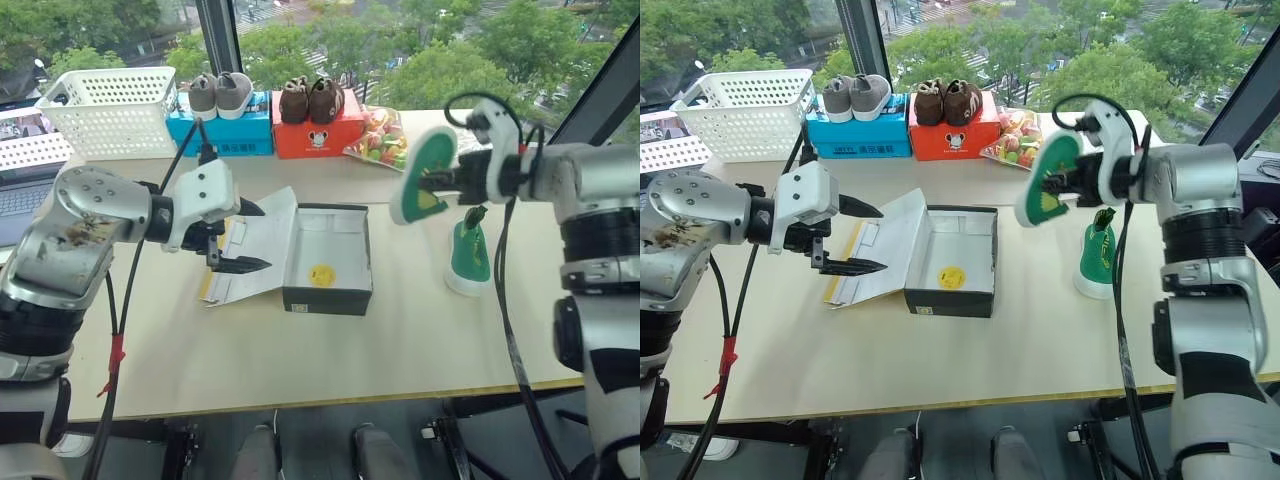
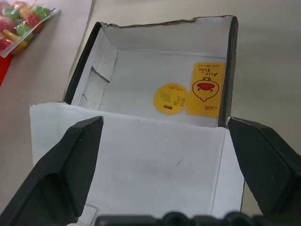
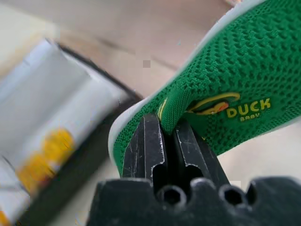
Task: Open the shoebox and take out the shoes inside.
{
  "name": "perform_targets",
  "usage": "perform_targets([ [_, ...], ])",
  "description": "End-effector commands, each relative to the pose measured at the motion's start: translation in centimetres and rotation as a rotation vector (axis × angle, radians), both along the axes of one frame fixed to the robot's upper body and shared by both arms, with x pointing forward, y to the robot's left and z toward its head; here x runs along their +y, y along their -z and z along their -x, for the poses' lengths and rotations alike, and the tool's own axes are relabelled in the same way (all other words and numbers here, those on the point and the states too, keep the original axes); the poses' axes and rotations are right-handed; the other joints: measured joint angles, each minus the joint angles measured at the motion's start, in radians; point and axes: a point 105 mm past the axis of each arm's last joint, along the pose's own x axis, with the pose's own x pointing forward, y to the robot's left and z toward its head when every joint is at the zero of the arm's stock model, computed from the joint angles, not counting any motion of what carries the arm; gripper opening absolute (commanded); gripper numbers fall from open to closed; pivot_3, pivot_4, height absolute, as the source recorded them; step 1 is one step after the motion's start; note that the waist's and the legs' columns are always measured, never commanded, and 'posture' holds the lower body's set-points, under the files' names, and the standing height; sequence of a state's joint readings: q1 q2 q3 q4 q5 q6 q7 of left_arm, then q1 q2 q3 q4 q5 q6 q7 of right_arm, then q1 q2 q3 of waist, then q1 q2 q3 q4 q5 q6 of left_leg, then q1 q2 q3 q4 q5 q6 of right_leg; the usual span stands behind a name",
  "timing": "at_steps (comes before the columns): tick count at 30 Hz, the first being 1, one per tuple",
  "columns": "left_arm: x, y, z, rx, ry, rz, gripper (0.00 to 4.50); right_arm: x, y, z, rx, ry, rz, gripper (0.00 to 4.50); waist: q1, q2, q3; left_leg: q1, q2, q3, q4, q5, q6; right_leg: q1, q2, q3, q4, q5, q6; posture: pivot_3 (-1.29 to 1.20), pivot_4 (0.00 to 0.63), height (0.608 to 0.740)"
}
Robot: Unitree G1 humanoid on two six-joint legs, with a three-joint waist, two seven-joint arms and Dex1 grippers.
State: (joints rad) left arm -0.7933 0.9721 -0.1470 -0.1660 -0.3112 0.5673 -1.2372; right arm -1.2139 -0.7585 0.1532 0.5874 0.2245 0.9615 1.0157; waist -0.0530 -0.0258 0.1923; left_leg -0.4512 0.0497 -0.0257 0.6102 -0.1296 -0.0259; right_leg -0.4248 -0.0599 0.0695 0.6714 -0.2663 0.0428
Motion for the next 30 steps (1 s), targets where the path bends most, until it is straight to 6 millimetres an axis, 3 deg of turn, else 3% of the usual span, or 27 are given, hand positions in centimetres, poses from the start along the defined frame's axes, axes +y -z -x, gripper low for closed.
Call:
perform_targets([
  [1, 0.1, -1.0, 0.0, -0.054, 0.011, -0.015, 4.50, -0.9, -0.6, 0.3, -0.045, -0.062, 0.126, 0.03, -0.003, 0.000, 0.000, 0.000, 0.000, 0.000, 0.000, 0.000, 0.000, 0.000, 0.000, 0.000, 0.000, 0.000, 0.000, 0.00, 0.150, 0.740],
  [4, 0.2, -1.2, 0.0, -0.061, 0.008, -0.022, 4.50, -1.2, 0.9, 0.2, 0.000, -0.096, 0.193, 0.03, -0.008, 0.000, 0.000, 0.000, 0.000, 0.000, 0.001, 0.000, 0.000, 0.001, 0.000, 0.000, 0.000, 0.000, 0.000, 0.00, 0.150, 0.740],
  [8, 0.4, -1.2, 0.1, -0.071, -0.002, -0.025, 4.50, 0.1, 4.1, 1.3, 0.087, -0.246, 0.301, 0.03, -0.011, 0.000, 0.000, 0.000, 0.000, 0.000, 0.000, 0.000, 0.000, 0.000, 0.000, 0.000, 0.000, 0.000, 0.000, 0.00, 0.150, 0.740],
  [13, 0.8, -1.2, 0.4, -0.069, -0.019, -0.023, 4.50, 0.6, 5.6, 0.5, 0.132, -0.213, 0.281, 0.03, -0.014, 0.000, 0.000, 0.000, 0.000, 0.000, 0.001, 0.000, 0.000, 0.001, 0.000, 0.000, 0.001, 0.000, 0.000, 0.00, 0.150, 0.740],
  [21, 1.1, -1.2, 0.8, -0.061, -0.040, -0.019, 4.50, 3.0, 3.0, -1.0, 0.053, -0.193, 0.112, 2.78, -0.011, 0.000, 0.000, 0.001, 0.000, -0.001, 0.001, 0.000, 0.000, 0.001, 0.000, 0.000, 0.001, 0.000, 0.000, 0.00, 0.150, 0.740],
  [26, 0.9, -1.1, 1.4, -0.004, -0.040, 0.097, 4.50, 2.1, 1.2, 0.1, -0.012, -0.213, 0.137, 4.45, -0.005, 0.000, 0.000, 0.000, 0.000, -0.001, 0.002, 0.000, 0.000, 0.001, 0.000, 0.000, 0.001, 0.000, 0.000, 0.00, 0.150, 0.740],
  [28, 0.6, -1.4, 2.1, 0.072, -0.020, 0.268, 4.50, 1.9, -0.7, 0.8, -0.075, -0.227, 0.143, 4.45, 0.000, 0.000, 0.000, 0.001, 0.000, 0.000, 0.002, 0.000, 0.000, 0.001, 0.000, 0.000, 0.002, 0.000, 0.000, 0.00, 0.150, 0.740],
  [30, 1.1, -1.1, 2.5, 0.088, -0.038, 0.318, 4.50, 2.5, -3.2, 1.9, -0.126, -0.244, 0.082, 4.45, 0.003, 0.000, 0.000, 0.000, 0.000, 0.000, 0.002, 0.000, 0.000, 0.001, 0.000, 0.000, 0.002, 0.000, 0.000, 0.00, 0.150, 0.740],
])
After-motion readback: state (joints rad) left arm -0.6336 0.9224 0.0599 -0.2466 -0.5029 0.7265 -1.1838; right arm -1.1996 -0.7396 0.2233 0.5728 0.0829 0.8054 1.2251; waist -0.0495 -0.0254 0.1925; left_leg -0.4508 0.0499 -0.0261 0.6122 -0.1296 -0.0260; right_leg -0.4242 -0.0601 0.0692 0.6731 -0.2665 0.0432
